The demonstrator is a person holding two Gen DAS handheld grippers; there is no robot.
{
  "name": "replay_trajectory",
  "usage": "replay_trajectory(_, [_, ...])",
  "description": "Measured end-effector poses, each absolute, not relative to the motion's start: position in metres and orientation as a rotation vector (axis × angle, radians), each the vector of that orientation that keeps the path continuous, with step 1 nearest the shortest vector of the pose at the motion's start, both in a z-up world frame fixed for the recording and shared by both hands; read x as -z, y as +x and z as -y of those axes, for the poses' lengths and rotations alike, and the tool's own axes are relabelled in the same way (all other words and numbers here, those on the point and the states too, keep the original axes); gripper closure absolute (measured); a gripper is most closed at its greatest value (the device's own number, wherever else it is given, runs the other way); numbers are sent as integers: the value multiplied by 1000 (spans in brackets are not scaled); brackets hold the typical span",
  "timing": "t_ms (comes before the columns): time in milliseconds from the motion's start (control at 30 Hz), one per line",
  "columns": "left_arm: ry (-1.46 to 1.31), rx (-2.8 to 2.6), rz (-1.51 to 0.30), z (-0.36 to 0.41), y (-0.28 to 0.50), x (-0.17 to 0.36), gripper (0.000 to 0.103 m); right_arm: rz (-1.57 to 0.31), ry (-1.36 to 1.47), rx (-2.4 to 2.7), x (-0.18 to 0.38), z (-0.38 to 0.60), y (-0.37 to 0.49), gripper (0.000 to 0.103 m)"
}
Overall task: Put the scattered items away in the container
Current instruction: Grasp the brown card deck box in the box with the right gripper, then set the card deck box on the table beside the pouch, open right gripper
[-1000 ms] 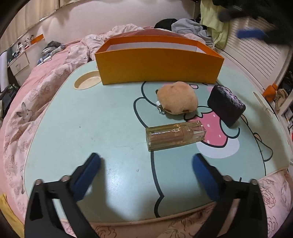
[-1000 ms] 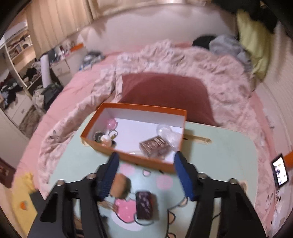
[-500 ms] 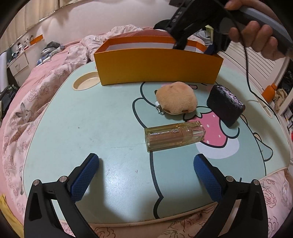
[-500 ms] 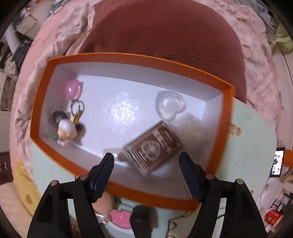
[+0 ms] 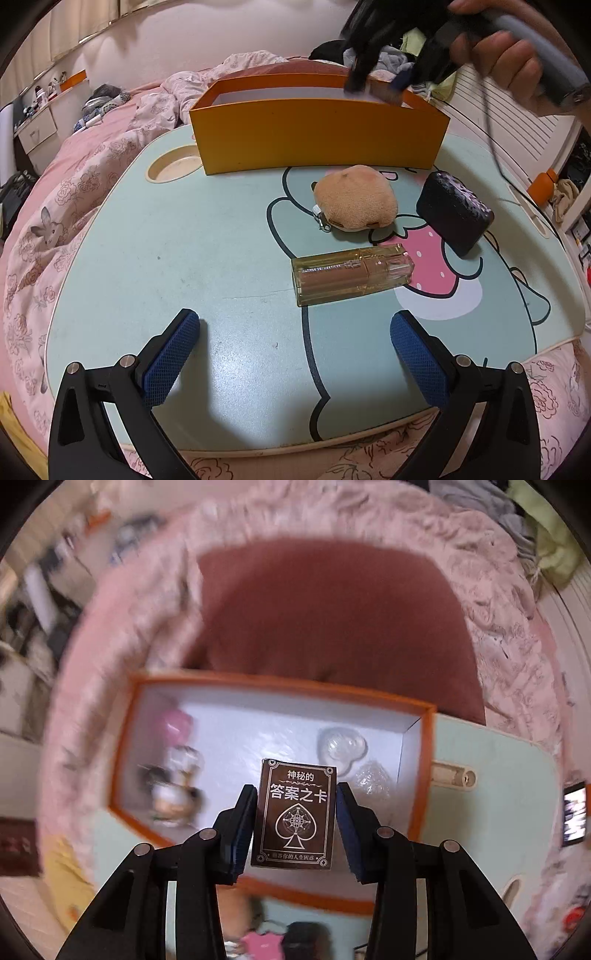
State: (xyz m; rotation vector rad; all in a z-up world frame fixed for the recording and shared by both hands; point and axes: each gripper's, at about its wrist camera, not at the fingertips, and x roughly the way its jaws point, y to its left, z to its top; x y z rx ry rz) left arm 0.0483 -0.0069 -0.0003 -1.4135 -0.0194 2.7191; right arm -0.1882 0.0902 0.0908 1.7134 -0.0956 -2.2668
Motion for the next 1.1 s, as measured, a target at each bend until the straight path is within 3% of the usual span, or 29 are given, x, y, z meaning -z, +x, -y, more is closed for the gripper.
replay_trajectory(200, [-1413,-2719,19,7,49,0,0,70,1421,2308,-134,-106,-110,61])
replay_trajectory(367, [-1413,-2720,19,7,48,1,0,-71,1443,2365,-101,-131,-56,61])
replay_trajectory(600, [-1413,-2720,18,7,48,1,0,-94,1570,2343,-44,-147,-42,58])
replay_trajectory(633, [-1413,-2720,18,7,48,1,0,-77,1572,2343,-41,-149,-41,54])
replay_trajectory(767, [-1413,-2720,18,7,48,1,0,-21,1510,2365,-44,-151,-34,44])
replay_trajectory(1100, [-1420,-2691,39,11,47,-1,0,-4,1397,2439,-58,-147,-18,40])
